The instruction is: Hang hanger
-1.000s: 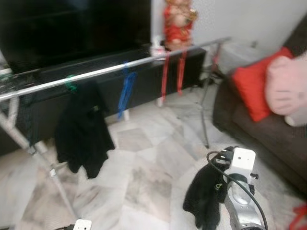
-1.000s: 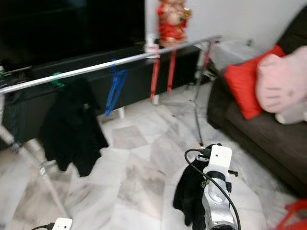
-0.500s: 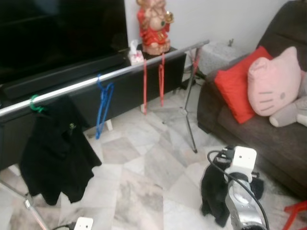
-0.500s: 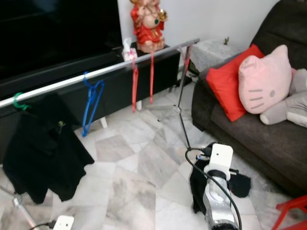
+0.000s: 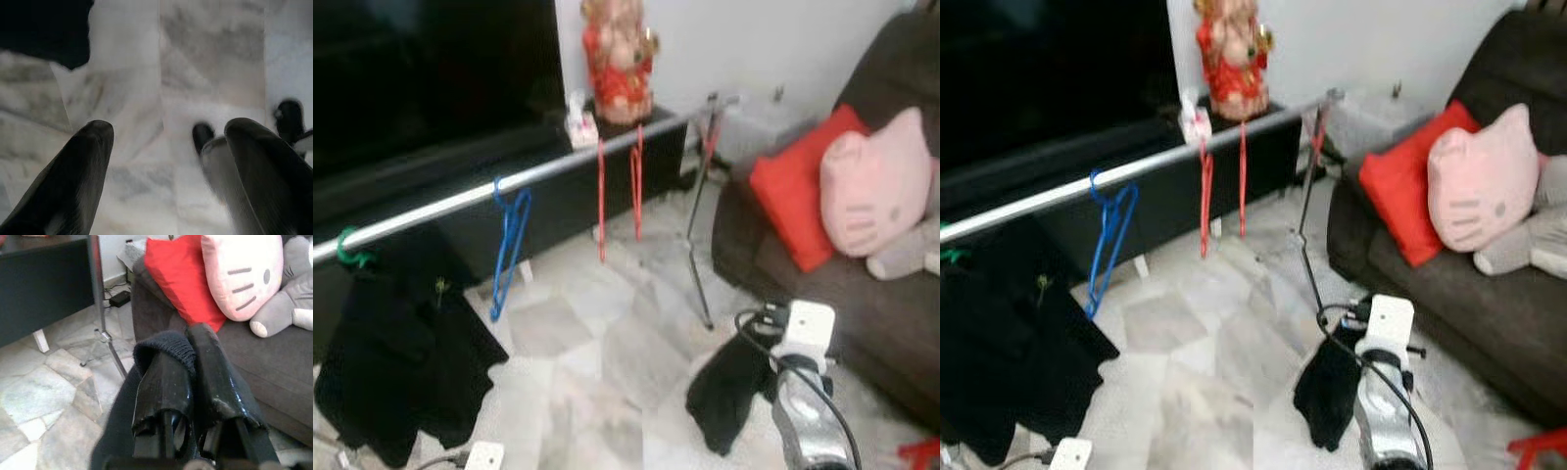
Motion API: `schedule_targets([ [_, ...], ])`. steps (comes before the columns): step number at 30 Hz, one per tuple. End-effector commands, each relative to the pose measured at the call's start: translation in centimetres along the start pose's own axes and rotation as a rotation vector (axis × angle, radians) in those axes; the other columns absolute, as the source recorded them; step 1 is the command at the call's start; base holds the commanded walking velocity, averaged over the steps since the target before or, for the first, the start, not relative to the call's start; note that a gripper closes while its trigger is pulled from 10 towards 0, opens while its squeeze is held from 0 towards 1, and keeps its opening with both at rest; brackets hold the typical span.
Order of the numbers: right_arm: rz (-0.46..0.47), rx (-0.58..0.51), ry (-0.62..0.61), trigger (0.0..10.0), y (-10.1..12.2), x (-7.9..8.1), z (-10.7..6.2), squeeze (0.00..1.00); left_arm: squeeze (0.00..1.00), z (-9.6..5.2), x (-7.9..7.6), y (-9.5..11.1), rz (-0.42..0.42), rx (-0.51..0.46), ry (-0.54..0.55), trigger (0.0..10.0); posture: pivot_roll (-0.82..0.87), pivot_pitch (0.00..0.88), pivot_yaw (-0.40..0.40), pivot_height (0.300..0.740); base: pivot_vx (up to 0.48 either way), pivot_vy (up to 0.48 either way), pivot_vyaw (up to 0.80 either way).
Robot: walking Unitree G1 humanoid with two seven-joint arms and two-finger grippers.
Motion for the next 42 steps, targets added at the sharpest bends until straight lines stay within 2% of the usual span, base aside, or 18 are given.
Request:
schedule_targets([
  [1,0.001,-0.015,-0.007,10.0,0.2,-0.2,0.0,0.00,0.00,0.1,-0.5,0.8,-0.002,-0.038,-0.014,10.0,-0.12,0.000,-0.023,0.740,0.000,0.000,0.00],
  [11,-0.008,-0.012,0.002,10.0,0.0,-0.1,-0.1,0.00,0.00,0.3,0.8,4.0,0.010,-0.183,0.046,10.0,-0.12,0.000,-0.022,0.740,0.000,0.000,0.00],
  [16,-0.014,-0.011,0.004,10.0,-0.1,-0.2,-0.2,0.00,0.00,-0.2,1.3,6.6,0.031,-0.343,0.057,10.0,-0.12,0.000,-0.025,0.740,0.000,0.000,0.00],
  [18,-0.015,-0.010,0.007,10.0,-0.2,-0.1,-0.3,0.00,0.00,-1.0,1.7,8.8,0.035,-0.484,0.068,10.0,-0.11,0.000,-0.026,0.740,0.000,0.000,0.00],
  [19,-0.015,-0.010,0.007,10.0,-0.2,-0.1,-0.3,0.00,0.00,-1.0,1.7,8.8,0.035,-0.484,0.068,10.0,-0.11,0.000,-0.026,0.740,0.000,0.000,0.00],
  [21,-0.017,-0.007,0.012,10.0,-0.3,0.0,-0.3,0.00,0.00,-1.5,2.0,9.9,0.023,-0.550,0.081,10.0,-0.11,0.000,-0.025,0.740,0.000,0.000,0.00],
  [23,-0.020,-0.007,0.021,10.0,-0.3,0.2,-0.4,0.00,0.00,-2.7,2.1,11.8,0.037,-0.658,0.101,10.0,-0.11,0.000,-0.023,0.740,0.000,0.000,0.00],
  [28,-0.028,0.003,0.030,10.0,-0.7,0.3,-0.6,0.00,0.00,-5.1,1.7,14.7,0.062,-0.826,0.117,10.0,-0.11,0.000,-0.023,0.740,0.000,0.000,0.00],
  [29,-0.032,0.015,0.029,10.0,-1.0,0.1,-0.6,0.00,0.00,-6.3,1.5,15.7,0.058,-0.876,0.115,10.0,-0.12,0.000,-0.016,0.740,0.000,0.000,0.00],
  [35,-0.040,0.076,0.037,10.0,-2.7,-0.2,-1.2,0.00,0.00,-9.4,0.6,17.5,0.080,-0.980,0.105,10.0,-0.11,0.000,-0.015,0.740,0.000,0.000,0.00],
  [36,-0.047,0.126,0.045,10.0,-3.9,-0.1,-1.8,0.00,0.00,-10.3,0.3,18.5,0.055,-1.023,0.097,10.0,-0.11,0.000,-0.016,0.740,0.000,0.000,0.00],
  [38,-0.049,0.138,0.047,10.0,-4.2,-0.1,-1.9,0.00,0.00,-10.5,0.2,18.8,0.048,-1.033,0.094,10.0,-0.11,0.000,-0.016,0.740,0.000,0.000,0.00],
  [41,-0.041,0.254,0.049,10.0,-6.5,0.2,-3.0,0.00,0.00,-10.9,-0.9,21.4,0.001,-1.079,0.067,10.0,-0.11,0.000,-0.016,0.740,0.000,0.000,0.00],
  [42,-0.041,0.254,0.049,10.0,-6.5,0.2,-3.0,0.00,0.00,-10.9,-0.9,21.4,0.001,-1.079,0.067,10.0,-0.11,0.000,-0.016,0.740,0.000,0.000,0.00],
])
Point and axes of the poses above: a point about 5 cm out from each wrist's last joint towards the gripper, its own z axis pointing out of the wrist towards the gripper, its own y axis along the axis of the wrist's last joint, x = y × z, the point moved 2 cm from there along z, pointing out of the wrist towards the gripper, and after that the axes turned 3 degrees about -z, right-handed, at the moved point
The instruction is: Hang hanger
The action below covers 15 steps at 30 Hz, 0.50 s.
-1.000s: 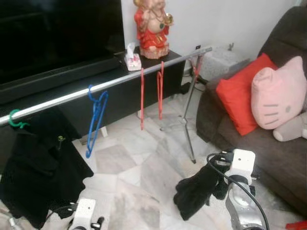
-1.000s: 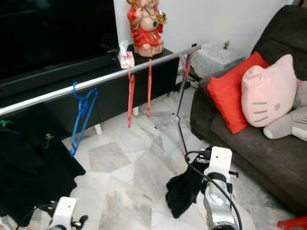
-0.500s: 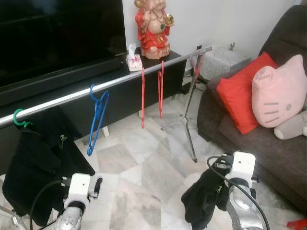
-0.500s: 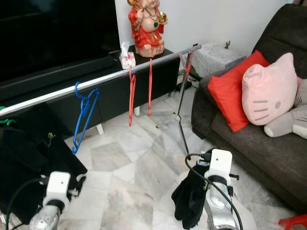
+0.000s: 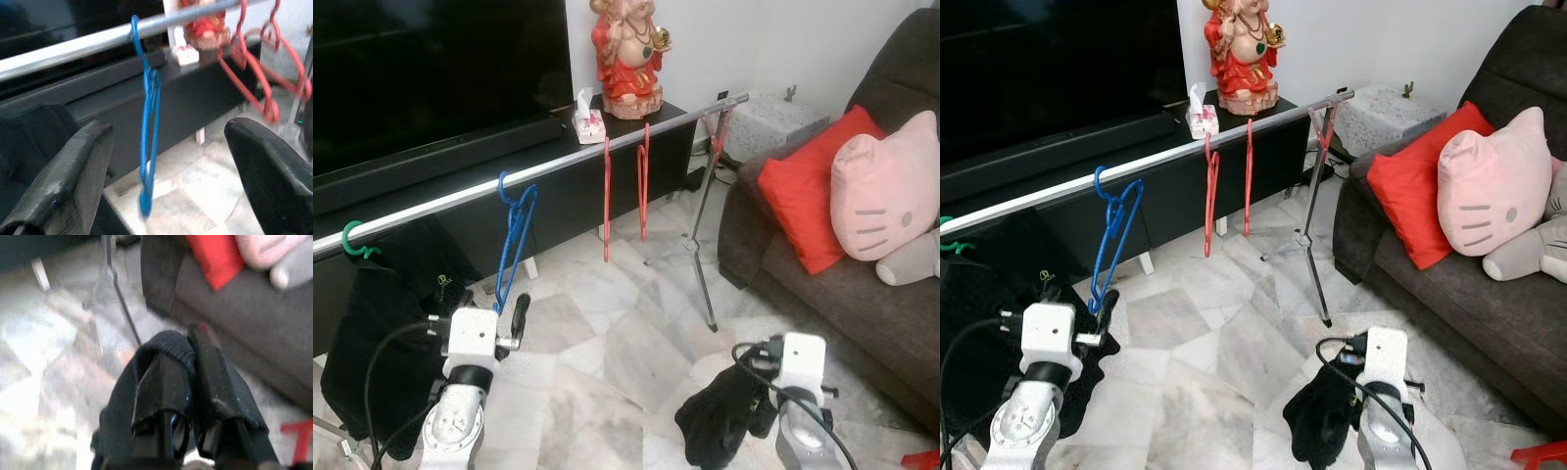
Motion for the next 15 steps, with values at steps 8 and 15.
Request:
schedule_targets([
  [8,0.029,0.015,-0.002,10.0,-0.3,0.1,0.0,0.00,0.00,1.5,-2.0,1.1,-0.027,0.011,-0.090,10.0,-0.12,0.000,-0.008,0.740,0.000,0.000,0.00],
  [15,0.033,0.020,0.016,10.0,-0.2,0.7,0.2,0.00,0.00,1.5,-2.3,0.6,-0.050,0.050,-0.094,10.0,-0.11,0.000,-0.011,0.740,0.000,0.000,0.00],
])
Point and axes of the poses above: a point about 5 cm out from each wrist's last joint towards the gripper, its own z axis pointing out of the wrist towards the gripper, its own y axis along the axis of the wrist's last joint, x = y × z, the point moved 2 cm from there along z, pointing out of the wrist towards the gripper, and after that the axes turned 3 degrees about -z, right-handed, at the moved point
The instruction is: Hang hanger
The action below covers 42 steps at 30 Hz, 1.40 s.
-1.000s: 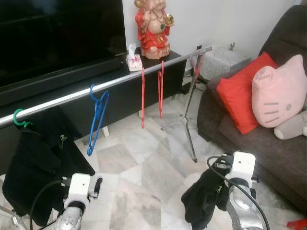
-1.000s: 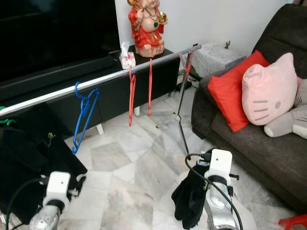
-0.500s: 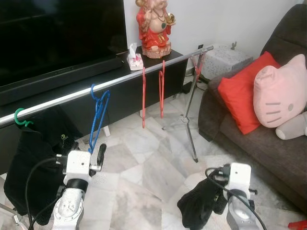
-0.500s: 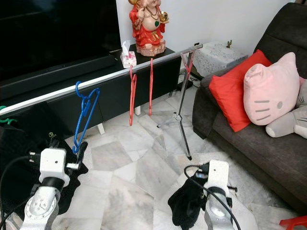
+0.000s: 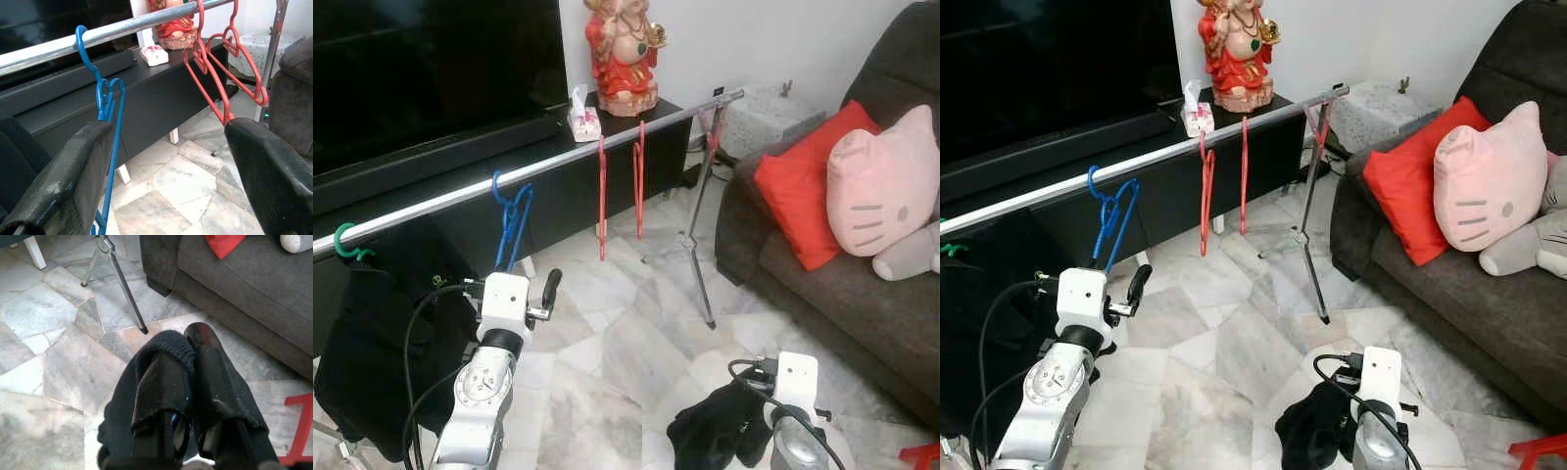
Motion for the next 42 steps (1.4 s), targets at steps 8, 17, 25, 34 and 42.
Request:
schedule_targets([
  [8,0.017,-0.041,0.019,10.0,0.84,0.43,0.26,0.00,0.00,-0.01,-1.07,-0.12,-0.009,0.035,-0.069,10.0,-0.11,0.000,-0.009,0.740,0.000,0.000,0.00],
  [17,0.021,-0.050,0.017,10.0,1.01,0.38,0.32,0.00,0.00,-0.07,-1.11,-0.28,-0.009,0.044,-0.077,10.0,-0.11,0.000,-0.008,0.740,0.000,0.000,0.00],
  [25,0.028,-0.069,0.020,10.0,1.27,0.59,0.28,0.00,0.00,-0.26,-1.00,-0.43,-0.009,0.049,-0.076,10.0,-0.10,0.000,-0.004,0.740,0.000,0.000,0.00],
  [34,0.026,-0.071,0.024,10.0,1.18,0.71,0.21,0.00,0.00,-0.29,-1.12,-0.27,-0.014,0.042,-0.081,10.0,-0.11,0.000,-0.001,0.740,0.000,0.204,0.00],
  [42,0.012,-0.074,0.031,10.0,1.21,0.82,0.20,0.00,0.00,-0.37,-1.07,-0.28,-0.018,0.042,-0.079,10.0,-0.10,0.000,-0.001,0.740,0.000,0.263,0.00],
])
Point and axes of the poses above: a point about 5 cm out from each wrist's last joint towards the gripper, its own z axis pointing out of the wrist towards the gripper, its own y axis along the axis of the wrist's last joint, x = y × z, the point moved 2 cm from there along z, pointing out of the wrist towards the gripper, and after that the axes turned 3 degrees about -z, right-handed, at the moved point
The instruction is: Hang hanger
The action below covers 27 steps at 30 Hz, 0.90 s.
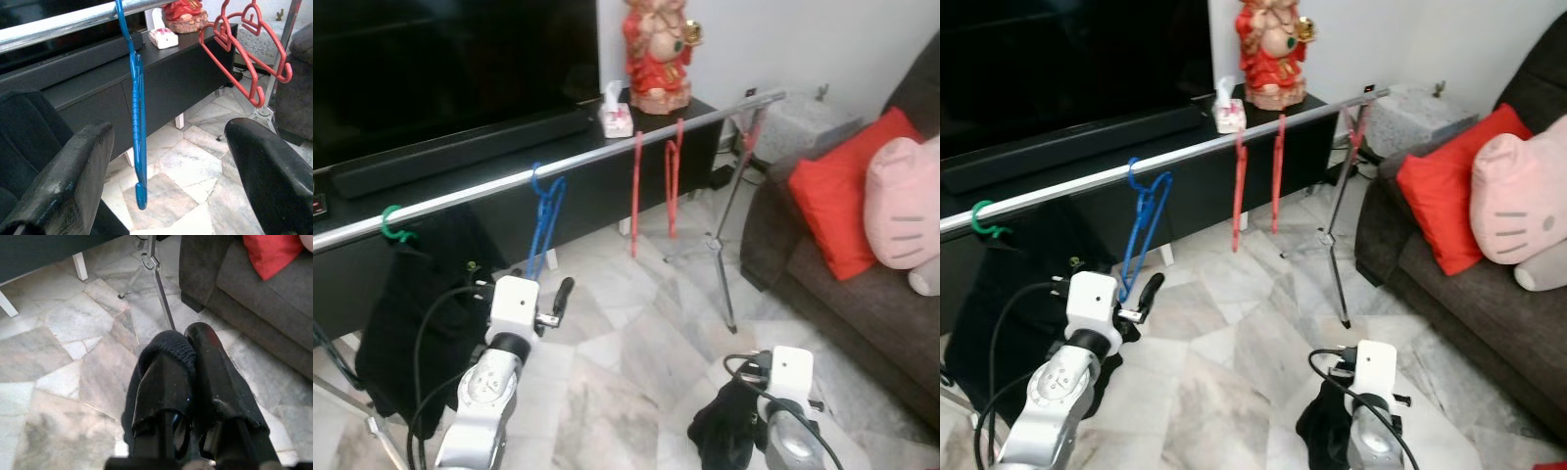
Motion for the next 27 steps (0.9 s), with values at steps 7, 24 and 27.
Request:
schedule_targets([
  [7,-0.007,-0.005,-0.014,10.0,-0.1,-0.6,-0.1,0.00,0.00,0.0,-0.7,0.2,-0.017,0.000,-0.023,10.0,-0.10,0.000,0.000,0.740,0.000,0.262,0.00],
  [24,-0.016,0.005,-0.015,10.0,-0.4,-0.5,-0.1,0.00,0.00,0.1,-2.2,1.3,-0.065,-0.041,-0.118,10.0,-0.10,0.000,0.001,0.740,0.000,0.029,0.00],
  [27,-0.016,0.007,-0.019,10.0,-0.4,-0.6,-0.1,0.00,0.00,0.0,-2.4,1.2,-0.065,-0.029,-0.135,10.0,-0.10,0.000,0.000,0.740,0.000,0.000,0.00],
])
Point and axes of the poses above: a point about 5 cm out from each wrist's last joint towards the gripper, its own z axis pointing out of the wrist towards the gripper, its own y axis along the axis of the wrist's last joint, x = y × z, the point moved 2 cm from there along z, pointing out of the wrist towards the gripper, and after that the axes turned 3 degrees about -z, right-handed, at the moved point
